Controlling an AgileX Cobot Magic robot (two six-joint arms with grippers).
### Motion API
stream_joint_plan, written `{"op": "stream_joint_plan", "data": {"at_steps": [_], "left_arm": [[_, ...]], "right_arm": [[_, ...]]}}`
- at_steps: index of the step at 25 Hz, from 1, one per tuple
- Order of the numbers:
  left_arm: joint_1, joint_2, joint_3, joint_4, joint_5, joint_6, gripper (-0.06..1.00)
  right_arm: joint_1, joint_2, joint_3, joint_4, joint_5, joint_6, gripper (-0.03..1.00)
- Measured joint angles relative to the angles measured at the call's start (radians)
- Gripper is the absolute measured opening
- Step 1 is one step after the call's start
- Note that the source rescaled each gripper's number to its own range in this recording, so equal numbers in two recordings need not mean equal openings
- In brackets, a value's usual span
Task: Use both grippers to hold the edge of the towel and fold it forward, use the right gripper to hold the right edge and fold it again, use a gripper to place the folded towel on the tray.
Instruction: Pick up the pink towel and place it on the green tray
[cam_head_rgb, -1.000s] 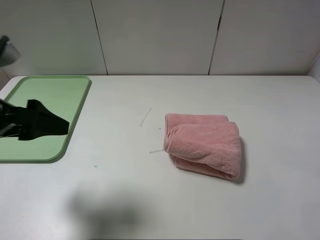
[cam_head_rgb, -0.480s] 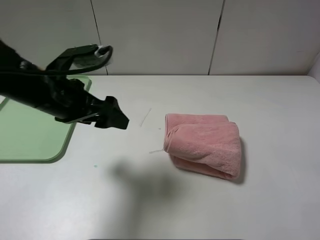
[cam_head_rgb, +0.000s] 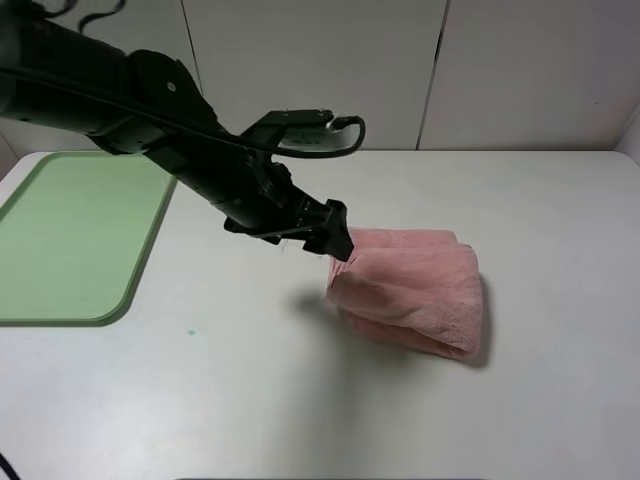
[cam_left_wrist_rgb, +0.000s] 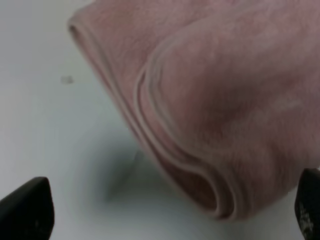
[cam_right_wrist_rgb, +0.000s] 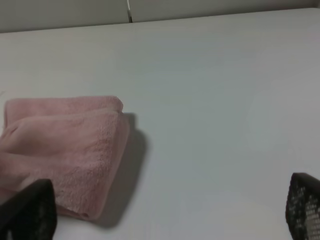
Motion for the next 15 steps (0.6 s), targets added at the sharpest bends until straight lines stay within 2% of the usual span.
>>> {"op": "stream_joint_plan", "data": {"at_steps": [15], "left_arm": [[-0.089,0.228,-0.191,0.000,-0.001,0.000,0.96]], "right_arm": [[0.000,0.000,0.000,0.000,0.000,0.000,1.00]]}}
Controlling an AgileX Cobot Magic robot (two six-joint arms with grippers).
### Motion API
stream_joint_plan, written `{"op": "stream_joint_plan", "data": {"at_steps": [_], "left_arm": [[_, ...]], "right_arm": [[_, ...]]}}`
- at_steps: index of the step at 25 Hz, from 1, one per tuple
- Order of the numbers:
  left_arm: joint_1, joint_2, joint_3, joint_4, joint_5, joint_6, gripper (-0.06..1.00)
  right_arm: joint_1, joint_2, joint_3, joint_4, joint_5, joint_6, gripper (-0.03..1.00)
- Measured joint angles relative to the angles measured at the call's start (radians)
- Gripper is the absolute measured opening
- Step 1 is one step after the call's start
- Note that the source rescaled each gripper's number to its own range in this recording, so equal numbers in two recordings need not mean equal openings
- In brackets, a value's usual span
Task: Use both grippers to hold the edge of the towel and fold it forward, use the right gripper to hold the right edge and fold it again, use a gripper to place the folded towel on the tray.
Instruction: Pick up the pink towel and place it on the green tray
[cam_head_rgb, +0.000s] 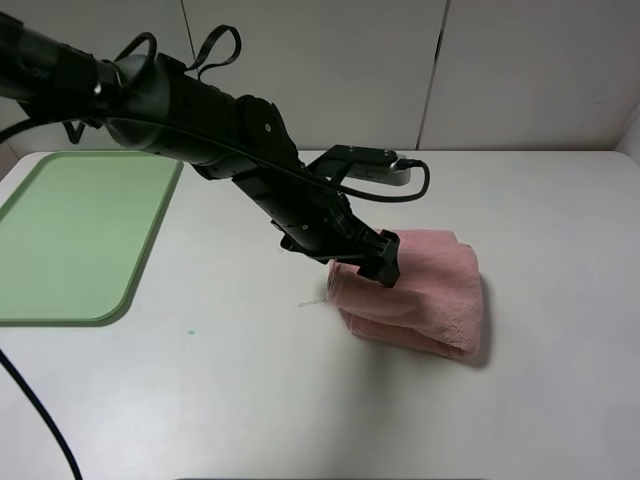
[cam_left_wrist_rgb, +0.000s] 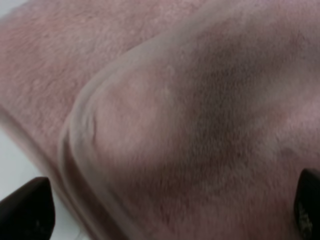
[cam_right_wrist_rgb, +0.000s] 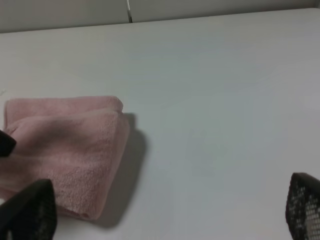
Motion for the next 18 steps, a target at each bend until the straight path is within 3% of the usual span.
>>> {"op": "stream_joint_plan", "data": {"at_steps": [18], "left_arm": [[-0.005,0.137,-0.061,0.004,-0.036,0.000,0.94]], "right_arm": [[0.000,0.000,0.000,0.001,0.001,0.000,1.00]]}}
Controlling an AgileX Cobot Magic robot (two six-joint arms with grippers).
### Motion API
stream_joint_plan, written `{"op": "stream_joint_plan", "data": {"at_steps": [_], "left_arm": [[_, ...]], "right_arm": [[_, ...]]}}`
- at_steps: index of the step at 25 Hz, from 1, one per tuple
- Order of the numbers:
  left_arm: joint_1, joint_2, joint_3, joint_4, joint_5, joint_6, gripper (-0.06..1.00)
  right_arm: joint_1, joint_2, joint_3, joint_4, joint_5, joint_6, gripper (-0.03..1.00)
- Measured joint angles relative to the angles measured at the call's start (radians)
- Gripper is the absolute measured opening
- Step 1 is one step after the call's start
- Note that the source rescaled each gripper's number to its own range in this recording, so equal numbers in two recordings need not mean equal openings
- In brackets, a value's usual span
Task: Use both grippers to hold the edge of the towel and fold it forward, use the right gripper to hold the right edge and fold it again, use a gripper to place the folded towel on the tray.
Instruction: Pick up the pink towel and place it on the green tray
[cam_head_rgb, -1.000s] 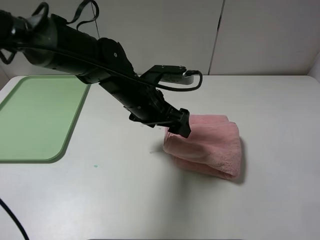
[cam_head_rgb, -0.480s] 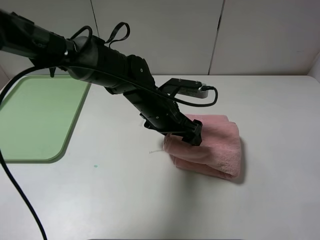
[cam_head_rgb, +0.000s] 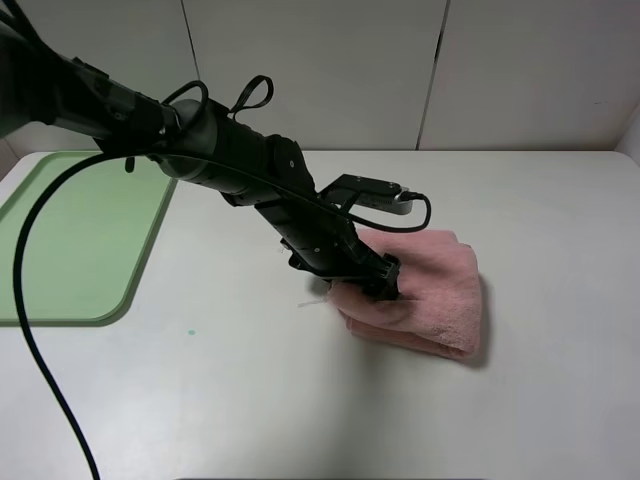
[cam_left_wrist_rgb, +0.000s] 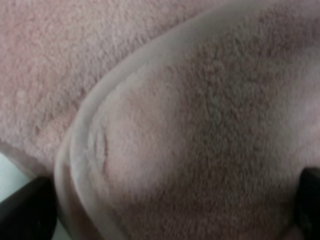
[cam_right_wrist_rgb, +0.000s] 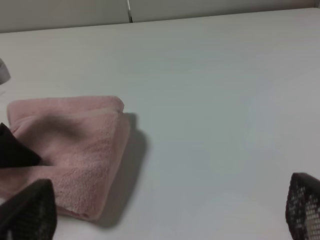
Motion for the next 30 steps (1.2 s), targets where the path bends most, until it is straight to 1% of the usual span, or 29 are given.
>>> {"op": "stream_joint_plan", "data": {"at_steps": [5,9,13,15,17,20,23,24,30], "left_arm": [[0.000,0.027,-0.043,0.000,0.005,0.003,0.91],[0.000,0.035,-0.051,0.000,0.008,0.004,0.88],[-0.002,0.040,-0.056,0.003,0.006,0.004,0.81],[-0.007,0.043,-0.057,0.003,0.000,0.004,0.74],[-0.016,0.047,-0.057,0.003,-0.014,0.004,0.66],[-0.027,0.051,-0.057,0.003,-0.021,0.004,0.47],[-0.030,0.052,-0.057,0.002,-0.023,0.004,0.26],[-0.030,0.052,-0.057,0.002,-0.023,0.003,0.24],[-0.036,0.052,-0.057,0.002,-0.023,0.003,0.24]], "right_arm": [[0.000,0.000,0.000,0.000,0.000,0.001,1.00],[0.000,0.000,0.000,0.000,0.000,0.001,1.00],[0.000,0.000,0.000,0.000,0.000,0.001,1.00],[0.000,0.000,0.000,0.000,0.000,0.001,1.00],[0.000,-0.001,0.000,0.000,-0.001,0.001,1.00],[0.000,-0.002,0.000,0.000,-0.001,0.001,1.00],[0.000,-0.002,0.000,0.000,-0.001,0.001,1.00],[0.000,-0.002,0.000,0.000,-0.001,0.001,1.00],[0.000,-0.002,0.000,0.000,-0.001,0.001,1.00]]}}
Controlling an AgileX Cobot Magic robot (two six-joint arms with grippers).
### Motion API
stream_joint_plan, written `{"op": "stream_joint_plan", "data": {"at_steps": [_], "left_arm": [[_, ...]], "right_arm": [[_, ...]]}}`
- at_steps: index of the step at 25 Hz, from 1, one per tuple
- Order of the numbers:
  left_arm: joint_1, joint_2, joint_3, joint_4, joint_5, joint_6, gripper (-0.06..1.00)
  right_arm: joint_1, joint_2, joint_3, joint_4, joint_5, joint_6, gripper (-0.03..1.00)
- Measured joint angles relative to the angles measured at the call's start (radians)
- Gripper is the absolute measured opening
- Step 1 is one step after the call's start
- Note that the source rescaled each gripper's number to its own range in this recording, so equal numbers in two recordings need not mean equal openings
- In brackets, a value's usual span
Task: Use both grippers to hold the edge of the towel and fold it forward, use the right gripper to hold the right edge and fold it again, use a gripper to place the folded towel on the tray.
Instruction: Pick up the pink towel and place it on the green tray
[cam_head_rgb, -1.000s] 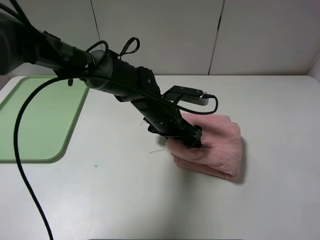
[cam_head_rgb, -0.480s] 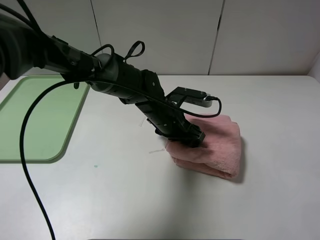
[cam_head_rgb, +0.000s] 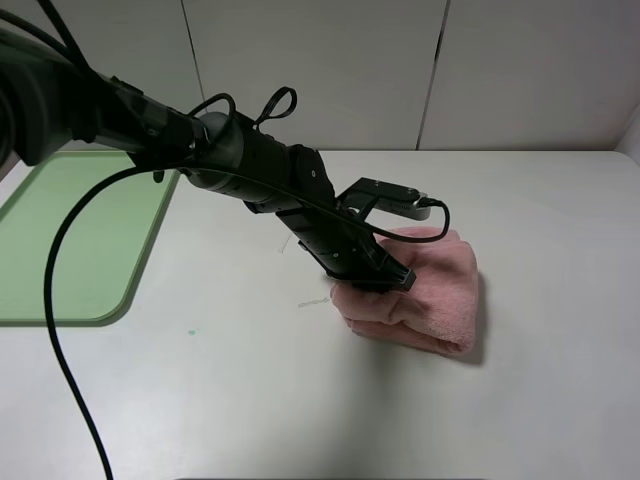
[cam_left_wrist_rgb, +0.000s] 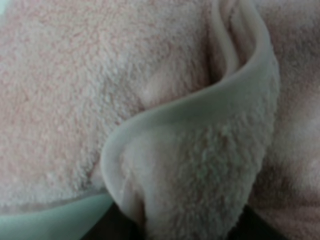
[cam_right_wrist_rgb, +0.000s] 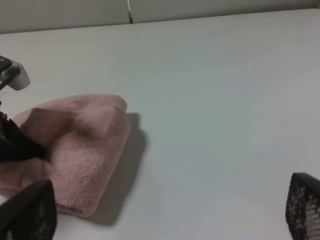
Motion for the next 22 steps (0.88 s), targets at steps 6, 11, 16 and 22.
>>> {"op": "stream_joint_plan", "data": {"at_steps": [6,11,16,22], "left_arm": [[0.000,0.000,0.000,0.000,0.000,-0.003,0.24],[0.000,-0.014,0.000,0.034,0.024,-0.047,0.23],[0.007,-0.050,0.003,0.104,0.072,-0.092,0.23],[0.056,-0.117,0.003,0.184,0.128,-0.126,0.23]], "right_arm": [[0.000,0.000,0.000,0.000,0.000,0.000,1.00],[0.000,0.000,0.000,0.000,0.001,0.000,1.00],[0.000,0.000,0.000,0.000,0.001,0.000,1.00],[0.000,0.000,0.000,0.000,0.001,0.000,1.00]]}}
